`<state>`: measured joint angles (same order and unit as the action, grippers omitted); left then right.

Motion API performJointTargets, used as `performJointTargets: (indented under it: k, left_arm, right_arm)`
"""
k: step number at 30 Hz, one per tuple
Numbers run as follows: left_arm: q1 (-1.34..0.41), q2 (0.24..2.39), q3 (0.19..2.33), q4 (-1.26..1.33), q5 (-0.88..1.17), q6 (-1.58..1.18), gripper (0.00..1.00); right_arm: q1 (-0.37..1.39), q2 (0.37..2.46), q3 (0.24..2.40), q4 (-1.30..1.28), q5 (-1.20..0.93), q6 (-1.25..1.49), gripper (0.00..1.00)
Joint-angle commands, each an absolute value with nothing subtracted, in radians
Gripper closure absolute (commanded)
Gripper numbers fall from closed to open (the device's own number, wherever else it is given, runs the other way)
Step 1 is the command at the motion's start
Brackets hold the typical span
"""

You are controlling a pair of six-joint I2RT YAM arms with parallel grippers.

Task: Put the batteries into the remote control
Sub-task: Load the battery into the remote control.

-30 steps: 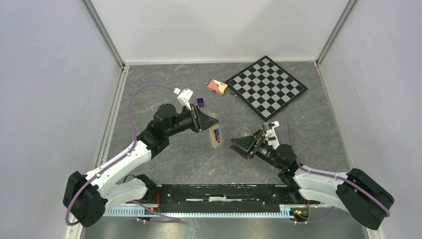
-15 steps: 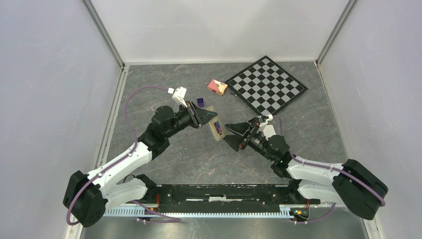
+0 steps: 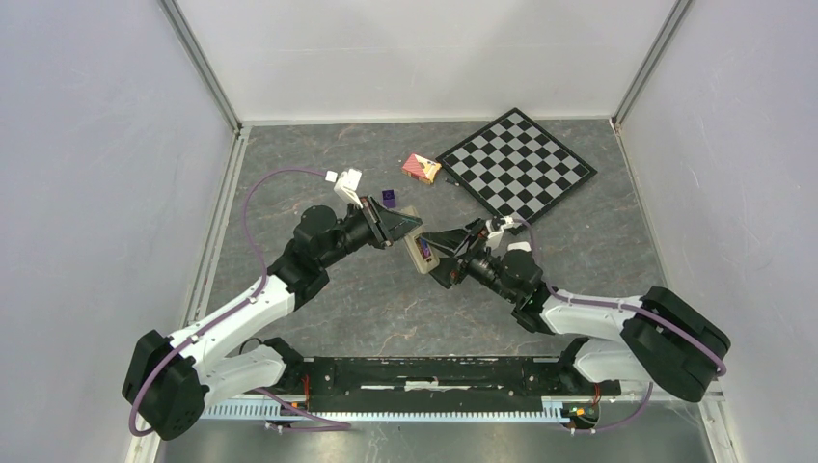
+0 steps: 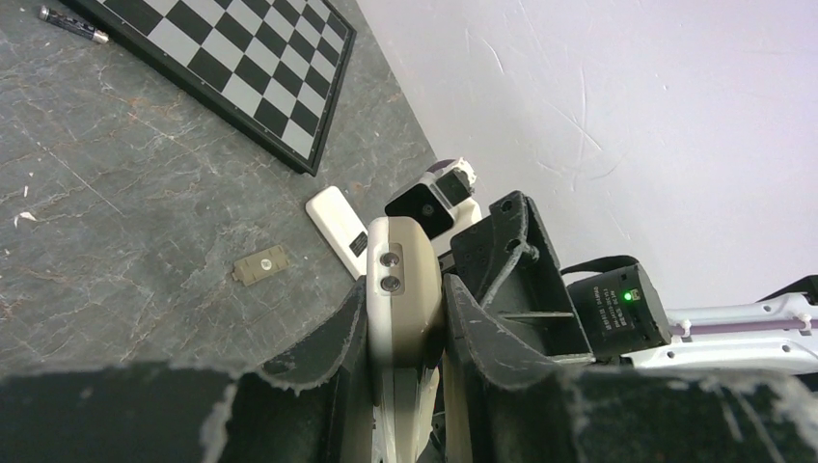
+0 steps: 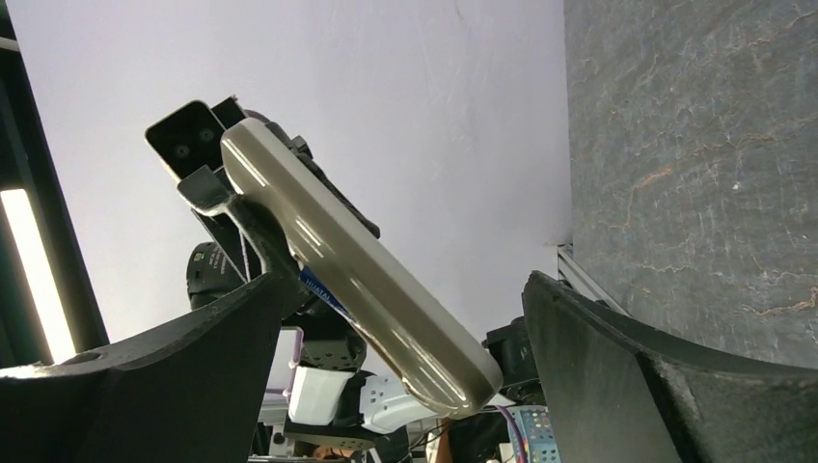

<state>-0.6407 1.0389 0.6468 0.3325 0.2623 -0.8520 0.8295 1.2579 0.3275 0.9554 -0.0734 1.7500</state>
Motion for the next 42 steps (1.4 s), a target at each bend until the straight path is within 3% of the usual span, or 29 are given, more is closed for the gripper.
performJointTargets:
  k: [1, 4, 13, 20, 26, 42]
  left_arm:
    - [-0.640, 1.030, 0.642, 0.390, 0.286, -0.865, 0.98]
    - [-0.640, 1.031, 0.645, 0.388, 0.305, -0.854, 0.98]
    - [-0.640, 1.026, 0.651, 0.387, 0.322, -0.855, 0.98]
    - [-0.640, 1.036, 0.674, 0.354, 0.317, -0.872, 0.98]
    - [-0.641, 1.032, 0.679, 0.346, 0.310, -0.884, 0.98]
    - [-0.640, 1.014, 0.706, 0.302, 0.312, -0.894, 0.98]
  right_arm:
    - [0.834, 1.283, 0.365, 1.037, -0.067, 1.772, 0.02]
    - [0.834, 1.293, 0.362, 1.054, -0.073, 1.781, 0.02]
    - [0.834, 1.316, 0.342, 1.117, -0.086, 1.796, 0.16]
    - [0.834, 1.316, 0.322, 1.125, -0.089, 1.782, 0.13]
    - [0.835, 1.339, 0.303, 1.181, -0.095, 1.794, 0.30]
    - [0.834, 1.368, 0.289, 1.217, -0.111, 1.785, 0.54]
